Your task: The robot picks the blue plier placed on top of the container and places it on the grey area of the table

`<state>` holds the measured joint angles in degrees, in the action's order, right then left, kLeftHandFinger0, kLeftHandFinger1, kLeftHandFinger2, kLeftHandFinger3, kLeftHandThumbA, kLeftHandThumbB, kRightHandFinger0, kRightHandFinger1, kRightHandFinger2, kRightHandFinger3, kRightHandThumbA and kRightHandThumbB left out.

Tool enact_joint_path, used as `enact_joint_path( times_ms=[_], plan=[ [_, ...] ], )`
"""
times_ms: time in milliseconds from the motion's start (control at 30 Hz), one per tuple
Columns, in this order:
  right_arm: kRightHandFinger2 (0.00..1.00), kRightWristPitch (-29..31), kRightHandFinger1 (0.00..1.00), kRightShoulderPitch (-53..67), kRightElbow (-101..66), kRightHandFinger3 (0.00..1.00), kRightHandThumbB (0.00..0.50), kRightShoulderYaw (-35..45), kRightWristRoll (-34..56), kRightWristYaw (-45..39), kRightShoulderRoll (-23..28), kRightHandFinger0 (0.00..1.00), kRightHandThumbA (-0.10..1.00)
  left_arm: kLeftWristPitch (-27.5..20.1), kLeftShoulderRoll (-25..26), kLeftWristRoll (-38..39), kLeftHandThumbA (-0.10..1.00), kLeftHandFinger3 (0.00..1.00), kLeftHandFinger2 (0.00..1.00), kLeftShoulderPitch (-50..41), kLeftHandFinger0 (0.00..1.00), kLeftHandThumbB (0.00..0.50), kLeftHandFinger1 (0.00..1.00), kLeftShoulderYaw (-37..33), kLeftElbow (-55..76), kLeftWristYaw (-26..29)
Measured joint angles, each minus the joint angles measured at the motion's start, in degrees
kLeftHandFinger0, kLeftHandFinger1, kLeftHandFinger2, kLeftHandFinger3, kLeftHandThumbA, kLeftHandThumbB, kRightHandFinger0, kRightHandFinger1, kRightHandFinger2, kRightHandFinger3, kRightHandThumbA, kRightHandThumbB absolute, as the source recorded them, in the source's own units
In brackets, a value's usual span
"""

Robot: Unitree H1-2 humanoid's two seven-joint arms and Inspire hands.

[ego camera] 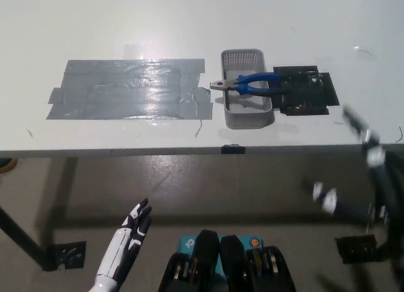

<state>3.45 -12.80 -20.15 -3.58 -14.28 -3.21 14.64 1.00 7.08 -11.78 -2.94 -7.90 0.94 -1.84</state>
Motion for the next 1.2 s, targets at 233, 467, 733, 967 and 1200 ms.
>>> enact_joint_path(
  times_ms=[233,467,733,967,1200],
  plan=[
    [1.00,-8.8,1.00,-17.1,8.1,1.00,0.309,-2.7,-0.2,-5.3,4.3,1.00,0.90,0.3,0.0,-0.1,1.00,1.00,1.00,0.2,1.00,0.290,1.00,0.0,0.0,0.0],
    [1.00,-16.6,1.00,-33.2,28.5,1.00,0.356,-9.6,-1.5,-11.1,4.9,1.00,0.88,0.5,0.0,-0.1,1.00,1.00,1.00,0.7,1.00,0.288,1.00,0.2,0.2,0.0],
    [1.00,-20.1,1.00,-47.1,49.9,1.00,0.359,-18.8,-4.0,-16.7,4.1,1.00,0.90,0.5,0.0,-0.1,1.00,1.00,1.00,1.4,1.00,0.284,1.00,0.3,0.9,0.0],
    [1.00,-21.0,1.00,-51.9,56.4,1.00,0.365,-26.2,-7.6,-20.0,2.5,1.00,0.95,0.5,0.1,-0.2,1.00,1.00,1.00,1.6,1.00,0.300,1.00,0.2,1.4,-0.1],
    [1.00,-21.0,1.00,-54.1,61.2,1.00,0.436,-29.4,-10.0,-22.5,0.9,1.00,1.00,0.8,0.3,-1.0,1.00,1.00,1.00,1.7,1.00,0.299,1.00,-0.3,2.6,-0.2]
  ],
)
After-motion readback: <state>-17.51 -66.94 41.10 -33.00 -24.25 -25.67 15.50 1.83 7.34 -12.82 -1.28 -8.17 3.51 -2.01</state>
